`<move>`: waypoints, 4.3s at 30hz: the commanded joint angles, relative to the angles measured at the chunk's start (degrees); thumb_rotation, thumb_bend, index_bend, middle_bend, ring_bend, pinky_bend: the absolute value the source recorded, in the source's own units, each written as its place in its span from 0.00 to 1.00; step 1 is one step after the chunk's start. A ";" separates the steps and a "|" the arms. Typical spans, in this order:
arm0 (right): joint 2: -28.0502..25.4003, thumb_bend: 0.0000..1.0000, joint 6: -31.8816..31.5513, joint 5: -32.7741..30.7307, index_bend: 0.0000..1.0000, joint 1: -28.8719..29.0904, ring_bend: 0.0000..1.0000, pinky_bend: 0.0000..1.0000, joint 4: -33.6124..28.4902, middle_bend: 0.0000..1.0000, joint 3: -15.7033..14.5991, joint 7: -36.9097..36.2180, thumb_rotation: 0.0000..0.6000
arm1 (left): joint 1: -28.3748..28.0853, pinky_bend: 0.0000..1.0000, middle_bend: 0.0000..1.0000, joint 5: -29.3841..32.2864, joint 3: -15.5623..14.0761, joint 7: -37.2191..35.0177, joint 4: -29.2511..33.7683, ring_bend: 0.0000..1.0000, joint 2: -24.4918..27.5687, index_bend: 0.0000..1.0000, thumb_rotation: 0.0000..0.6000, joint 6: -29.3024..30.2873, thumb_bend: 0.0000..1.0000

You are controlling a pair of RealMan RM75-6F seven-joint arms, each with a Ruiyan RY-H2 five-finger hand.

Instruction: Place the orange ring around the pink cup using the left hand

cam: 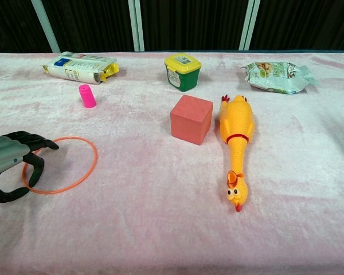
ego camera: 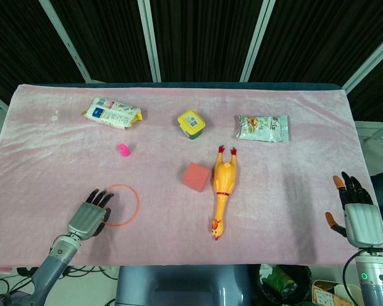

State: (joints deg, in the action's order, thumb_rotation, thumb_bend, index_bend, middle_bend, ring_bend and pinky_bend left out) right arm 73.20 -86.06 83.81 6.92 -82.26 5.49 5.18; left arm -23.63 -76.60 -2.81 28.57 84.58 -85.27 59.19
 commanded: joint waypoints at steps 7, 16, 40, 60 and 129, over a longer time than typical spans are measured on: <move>-0.13 0.23 0.04 0.09 0.00 -0.04 0.00 0.18 -0.08 0.00 0.11 -0.29 1.00 | 0.03 0.00 0.11 1.13 0.18 2.21 0.68 0.00 0.20 0.62 1.00 0.43 0.46; -0.18 0.23 0.09 0.18 0.00 -0.07 0.00 0.18 0.00 0.00 0.22 -0.42 1.00 | 0.05 0.00 0.15 2.07 1.16 1.09 1.97 0.00 1.17 0.66 1.00 1.19 0.46; -0.28 0.23 0.48 -0.17 0.00 -0.22 0.00 0.18 -0.09 0.00 0.48 -0.73 1.00 | -0.13 0.00 0.21 -1.33 10.23 -13.61 8.48 0.00 8.52 0.73 1.00 10.90 0.48; -0.17 0.23 1.13 -1.14 0.00 -0.19 0.00 0.18 0.38 0.00 0.81 -0.16 1.00 | -17.08 0.00 0.20 18.19 20.26 -2.57 -5.72 0.00 0.16 0.73 1.00 -6.40 0.48; 0.61 0.23 0.85 -0.77 0.00 -0.69 0.00 0.18 -0.48 0.00 0.45 1.38 1.00 | 15.97 0.00 0.00 -5.29 -1.43 -20.81 12.73 0.00 22.38 0.16 1.00 34.06 0.18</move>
State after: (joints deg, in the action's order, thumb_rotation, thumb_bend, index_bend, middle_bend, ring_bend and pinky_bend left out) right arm 73.78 -85.18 82.99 6.22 -82.71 5.98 6.51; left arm -9.97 -81.00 -2.35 10.70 100.86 -61.81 91.46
